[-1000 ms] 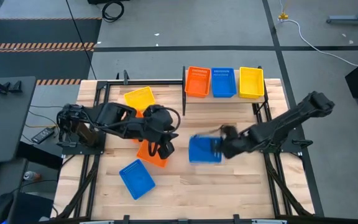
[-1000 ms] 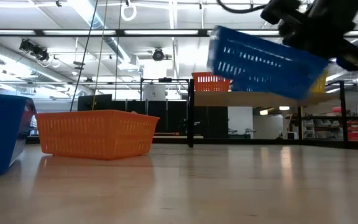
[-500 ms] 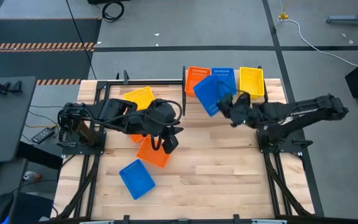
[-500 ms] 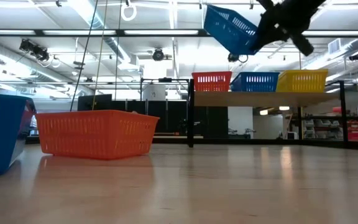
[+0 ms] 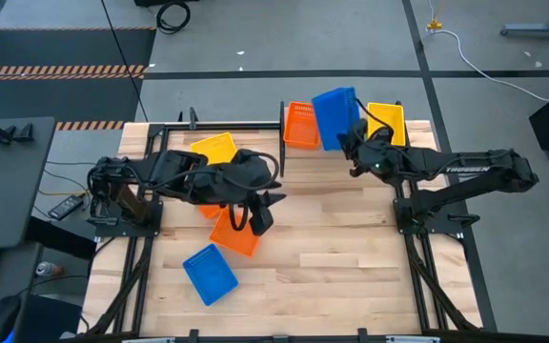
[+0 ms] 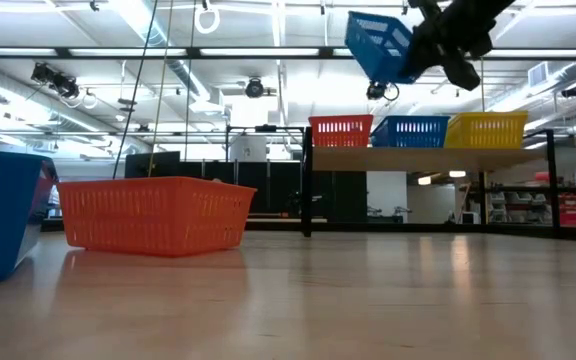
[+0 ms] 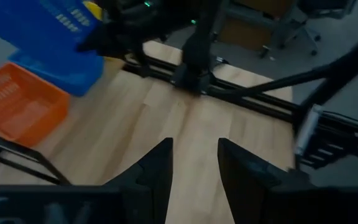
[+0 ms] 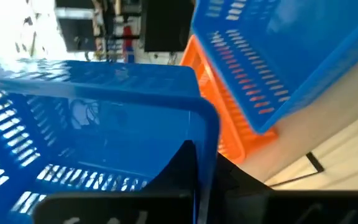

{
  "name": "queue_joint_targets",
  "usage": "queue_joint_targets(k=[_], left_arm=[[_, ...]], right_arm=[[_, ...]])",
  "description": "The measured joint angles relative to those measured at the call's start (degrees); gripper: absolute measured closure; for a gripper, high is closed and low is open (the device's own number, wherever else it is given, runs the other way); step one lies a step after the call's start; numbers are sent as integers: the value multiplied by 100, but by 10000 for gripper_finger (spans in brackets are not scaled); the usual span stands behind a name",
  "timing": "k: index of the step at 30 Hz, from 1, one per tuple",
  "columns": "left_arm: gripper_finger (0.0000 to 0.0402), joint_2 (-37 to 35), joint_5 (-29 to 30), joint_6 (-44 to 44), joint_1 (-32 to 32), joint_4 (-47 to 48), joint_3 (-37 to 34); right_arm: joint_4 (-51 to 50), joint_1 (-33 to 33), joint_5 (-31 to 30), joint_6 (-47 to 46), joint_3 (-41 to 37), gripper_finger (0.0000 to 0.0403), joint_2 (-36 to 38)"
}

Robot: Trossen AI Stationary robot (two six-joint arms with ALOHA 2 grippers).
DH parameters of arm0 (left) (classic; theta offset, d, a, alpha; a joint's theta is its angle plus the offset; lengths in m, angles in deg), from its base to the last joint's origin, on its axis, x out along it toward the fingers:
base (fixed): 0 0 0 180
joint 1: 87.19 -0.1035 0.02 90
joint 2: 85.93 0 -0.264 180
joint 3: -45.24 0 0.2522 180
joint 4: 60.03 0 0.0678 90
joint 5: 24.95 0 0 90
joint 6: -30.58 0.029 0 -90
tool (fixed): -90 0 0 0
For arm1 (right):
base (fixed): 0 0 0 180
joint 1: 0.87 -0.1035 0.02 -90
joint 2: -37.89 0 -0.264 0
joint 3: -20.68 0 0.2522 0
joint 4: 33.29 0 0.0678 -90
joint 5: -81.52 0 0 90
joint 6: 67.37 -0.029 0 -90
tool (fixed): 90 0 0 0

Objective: Stack baskets on shelf by color
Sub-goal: Stack the right blue basket on top of the blue basket on the shelf

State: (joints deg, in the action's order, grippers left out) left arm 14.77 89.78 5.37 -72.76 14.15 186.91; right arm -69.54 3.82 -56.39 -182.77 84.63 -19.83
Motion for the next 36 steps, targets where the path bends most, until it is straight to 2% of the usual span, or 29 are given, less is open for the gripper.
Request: queue_joint_targets(k=[5, 8, 12, 16, 20, 29, 36], left_arm=[[269, 0, 442, 183, -230, -48, 0], [269, 0, 566, 348, -458, -70, 0], [269, 0, 540, 432, -685, -295, 0], [269, 0, 294, 1012, -804, -612, 0], [269, 0, 277, 1217, -893, -690, 0], [269, 0, 234, 1393, -900, -686, 0], [269, 0, 238, 1588, -842, -678, 0]], right_arm=[[-697, 120, 173, -597, 0, 392, 3], [-838, 223, 268, -610, 0, 392, 3], [-834, 384, 276, -614, 0, 392, 22], [-843, 565, 258, -616, -1, 392, 76], [-817, 714, 256, -682, 0, 392, 77], [-1244, 781, 548, -650, -4, 392, 60], [-1138, 877, 440, -701, -4, 392, 60]])
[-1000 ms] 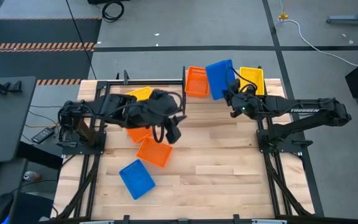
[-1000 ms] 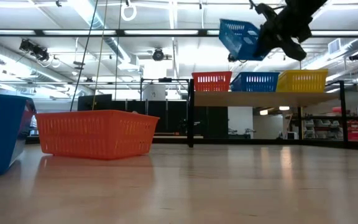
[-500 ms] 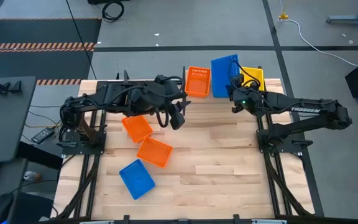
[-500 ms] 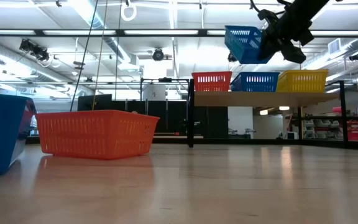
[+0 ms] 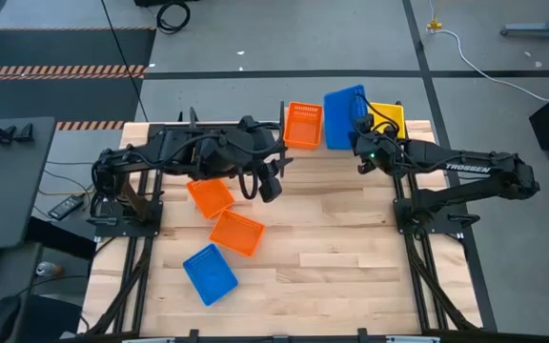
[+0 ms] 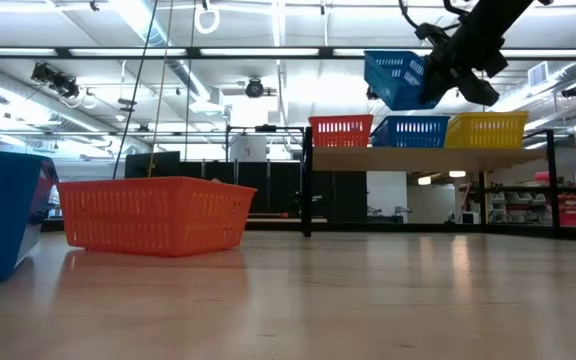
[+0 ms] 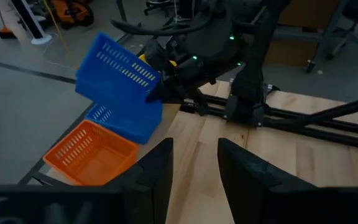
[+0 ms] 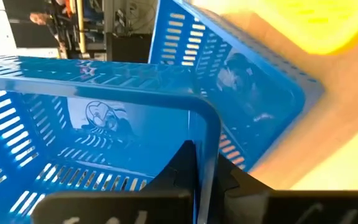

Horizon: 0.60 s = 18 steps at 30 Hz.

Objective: Stack baskets on shelf by color
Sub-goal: Stack the right blue basket on top of the blue basket on the shelf

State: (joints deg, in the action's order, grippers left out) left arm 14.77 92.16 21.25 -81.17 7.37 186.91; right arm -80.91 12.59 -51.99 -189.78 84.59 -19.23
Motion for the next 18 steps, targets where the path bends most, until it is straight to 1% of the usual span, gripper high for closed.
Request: queue_joint_targets(k=[4, 18], left_arm=[[269, 0, -2, 22, 6, 0, 0], [269, 0, 0, 16, -7, 0, 0]], right_arm=[[74, 50, -11, 2, 0, 382, 0], [54, 60, 11, 149, 0, 309, 0]])
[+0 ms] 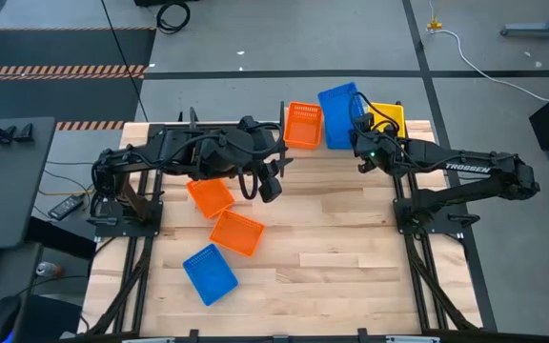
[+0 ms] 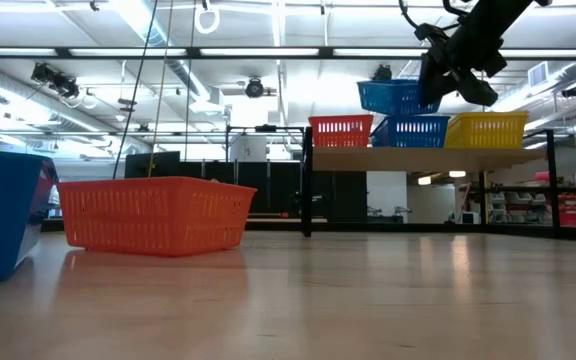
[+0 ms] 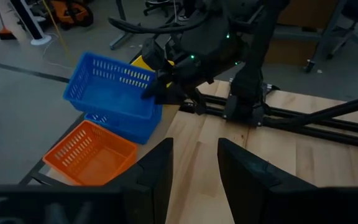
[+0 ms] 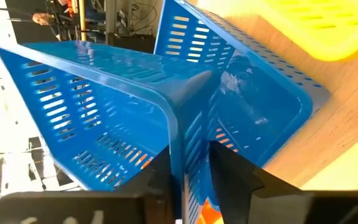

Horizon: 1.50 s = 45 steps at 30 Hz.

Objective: Stack baskets on shelf by color
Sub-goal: Stack the right blue basket on top of the blue basket on the shelf

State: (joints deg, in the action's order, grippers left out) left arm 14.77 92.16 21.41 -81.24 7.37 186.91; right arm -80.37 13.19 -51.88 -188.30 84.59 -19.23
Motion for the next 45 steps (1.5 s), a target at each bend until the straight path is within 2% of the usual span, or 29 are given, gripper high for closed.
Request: queue_joint_targets(k=[7, 26, 31, 45], left_arm=[[269, 0, 0, -46, 4, -17, 0], [269, 0, -149, -267, 22, -55, 0], [269, 2, -151, -571, 22, -52, 0], [269, 7, -150, -724, 22, -56, 0]], right_arm=[[-28, 2, 22, 80, 0, 289, 0], [120, 81, 59, 217, 0, 288, 0], [148, 100, 58, -367, 0, 289, -2], [188, 229, 89, -555, 0, 285, -4]])
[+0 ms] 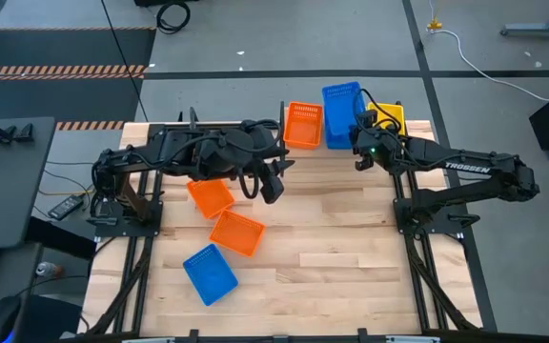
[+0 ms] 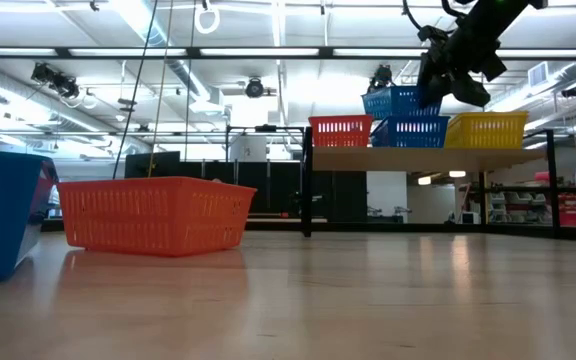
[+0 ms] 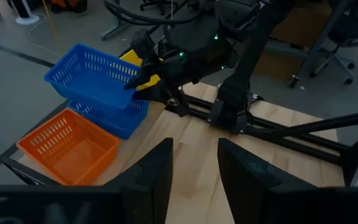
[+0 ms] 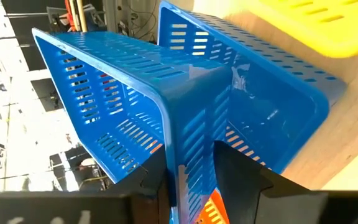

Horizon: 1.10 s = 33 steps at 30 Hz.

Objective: Stack baskets on shelf by color
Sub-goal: Stack the right blue basket on top of the blue basket on the shelf

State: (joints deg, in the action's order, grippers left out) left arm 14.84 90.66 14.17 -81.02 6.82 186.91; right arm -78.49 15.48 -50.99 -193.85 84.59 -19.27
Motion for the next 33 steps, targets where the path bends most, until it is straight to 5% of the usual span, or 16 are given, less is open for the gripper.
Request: queue_joint_targets(k=[33], left_arm=[[269, -152, 4, 714, 15, -531, 125]], right_arm=[[206, 273, 236, -53, 0, 283, -1]])
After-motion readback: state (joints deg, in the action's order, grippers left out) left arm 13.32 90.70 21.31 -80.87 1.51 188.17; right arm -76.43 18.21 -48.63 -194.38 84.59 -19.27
